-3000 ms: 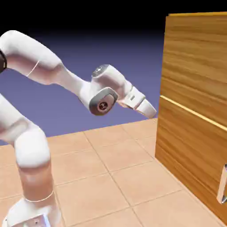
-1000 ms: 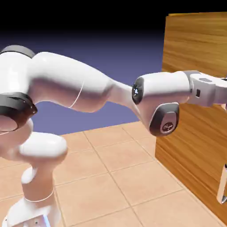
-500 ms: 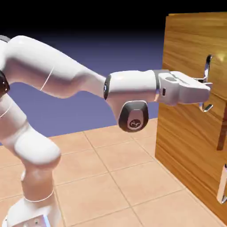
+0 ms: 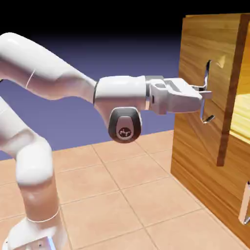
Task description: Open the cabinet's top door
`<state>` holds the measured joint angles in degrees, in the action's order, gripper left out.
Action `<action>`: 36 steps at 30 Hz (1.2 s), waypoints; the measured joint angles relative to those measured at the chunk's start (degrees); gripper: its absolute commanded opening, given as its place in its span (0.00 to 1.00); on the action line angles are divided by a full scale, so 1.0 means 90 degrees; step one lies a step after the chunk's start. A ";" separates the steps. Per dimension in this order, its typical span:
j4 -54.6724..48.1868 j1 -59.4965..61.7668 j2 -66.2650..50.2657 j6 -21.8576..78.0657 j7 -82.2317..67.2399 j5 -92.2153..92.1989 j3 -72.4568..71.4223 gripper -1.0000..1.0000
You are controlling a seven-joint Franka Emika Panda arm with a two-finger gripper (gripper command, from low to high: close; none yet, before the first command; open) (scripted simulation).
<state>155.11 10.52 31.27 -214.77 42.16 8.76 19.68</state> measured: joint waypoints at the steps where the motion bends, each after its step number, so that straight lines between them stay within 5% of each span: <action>1: 0.0094 0.0224 0.0083 0.0009 0.0009 -0.0098 -0.0231 0.00; 16: 0.1065 0.3447 0.1466 0.0322 0.2035 0.0481 -0.2866 0.00; 24: 0.0865 0.5117 0.1620 -0.0026 0.4183 0.2397 -0.3561 0.00; 36: 0.1385 0.5957 0.3504 0.0605 0.6351 0.3985 -0.3745 0.00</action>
<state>167.58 64.13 62.81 -209.32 99.32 44.63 -14.02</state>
